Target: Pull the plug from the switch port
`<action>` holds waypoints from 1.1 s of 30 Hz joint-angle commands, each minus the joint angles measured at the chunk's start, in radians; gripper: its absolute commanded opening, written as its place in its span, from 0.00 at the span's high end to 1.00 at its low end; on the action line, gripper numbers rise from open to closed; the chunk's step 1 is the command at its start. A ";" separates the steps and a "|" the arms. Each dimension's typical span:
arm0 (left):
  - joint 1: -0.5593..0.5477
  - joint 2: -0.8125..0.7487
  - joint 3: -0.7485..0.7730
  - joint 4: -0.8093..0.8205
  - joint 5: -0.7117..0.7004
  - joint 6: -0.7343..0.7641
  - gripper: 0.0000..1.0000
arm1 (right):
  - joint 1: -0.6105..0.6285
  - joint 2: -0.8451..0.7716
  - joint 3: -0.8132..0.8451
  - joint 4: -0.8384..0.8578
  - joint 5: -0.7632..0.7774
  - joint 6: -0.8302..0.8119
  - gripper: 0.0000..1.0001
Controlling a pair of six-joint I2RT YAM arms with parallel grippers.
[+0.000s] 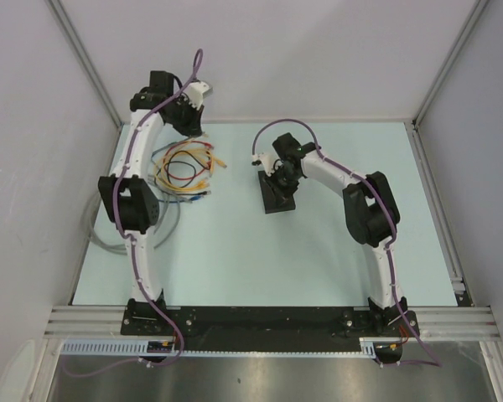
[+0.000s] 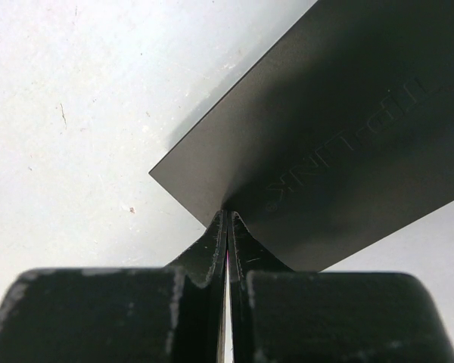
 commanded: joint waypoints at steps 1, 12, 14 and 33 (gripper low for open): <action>-0.011 -0.029 -0.063 0.223 -0.205 -0.065 0.86 | 0.000 0.107 -0.028 -0.043 0.064 -0.013 1.00; -0.046 -0.060 -0.081 0.410 -0.403 -0.393 0.00 | -0.020 0.106 -0.003 -0.029 0.071 0.005 0.96; -0.078 -0.087 -0.145 0.410 -0.362 -0.473 0.00 | -0.018 0.110 0.018 -0.026 0.074 0.013 0.92; -0.172 -0.043 -0.241 0.406 -0.170 -0.664 0.01 | -0.326 0.023 0.322 0.040 0.156 0.257 0.15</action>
